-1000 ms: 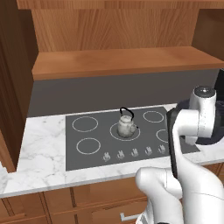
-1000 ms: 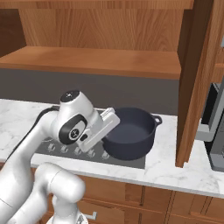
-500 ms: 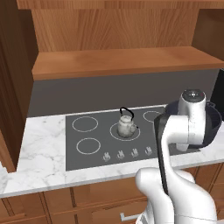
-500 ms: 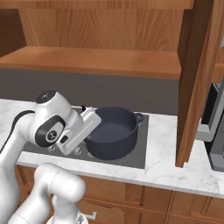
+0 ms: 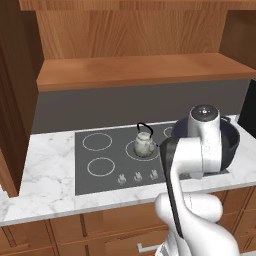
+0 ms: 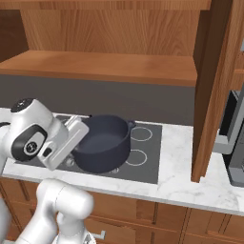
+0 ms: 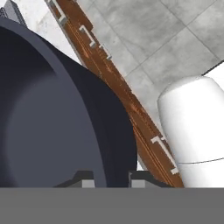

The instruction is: Pick the kettle from the cabinet and place it on a stove burner. Then pick the pot from the counter and place it on another stove burner. Finally, turn both burners on.

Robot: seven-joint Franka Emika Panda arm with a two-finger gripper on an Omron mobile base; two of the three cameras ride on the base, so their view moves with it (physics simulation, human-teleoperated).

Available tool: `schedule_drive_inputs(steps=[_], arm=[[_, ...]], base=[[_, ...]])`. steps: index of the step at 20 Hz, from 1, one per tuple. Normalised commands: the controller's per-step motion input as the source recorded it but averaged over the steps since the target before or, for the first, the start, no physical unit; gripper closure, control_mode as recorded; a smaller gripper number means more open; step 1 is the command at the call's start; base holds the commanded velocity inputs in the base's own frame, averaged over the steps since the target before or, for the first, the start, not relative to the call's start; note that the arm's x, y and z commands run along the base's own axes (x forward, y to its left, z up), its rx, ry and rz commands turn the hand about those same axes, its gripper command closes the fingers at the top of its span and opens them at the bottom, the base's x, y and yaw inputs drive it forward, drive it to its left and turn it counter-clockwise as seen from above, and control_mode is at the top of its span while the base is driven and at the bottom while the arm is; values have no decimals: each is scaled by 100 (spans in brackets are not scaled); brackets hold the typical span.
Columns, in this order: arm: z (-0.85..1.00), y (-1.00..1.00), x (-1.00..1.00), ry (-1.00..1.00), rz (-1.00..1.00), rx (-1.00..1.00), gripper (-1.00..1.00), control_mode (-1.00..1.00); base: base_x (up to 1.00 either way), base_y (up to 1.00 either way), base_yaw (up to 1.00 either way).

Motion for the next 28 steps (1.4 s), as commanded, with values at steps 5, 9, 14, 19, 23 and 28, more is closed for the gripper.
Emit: schedule_drive_inputs(steps=[5, 9, 14, 19, 23, 28], arm=[[14, 58, -2, 6, 9, -1, 100, -100], [12, 59, -2, 6, 9, -2, 100, -100], [10, 58, -2, 5, 9, -2, 100, -100], [4, 57, -1, 2, 10, -1, 100, -100], [1, 55, 0, 1, 10, -1, 100, -100], [0, 50, 0, 3, 10, 0, 100, -100]], base=[[0, 0, 0], [0, 0, 0], [0, 0, 0], [0, 0, 0], [0, 0, 0], [0, 0, 0]])
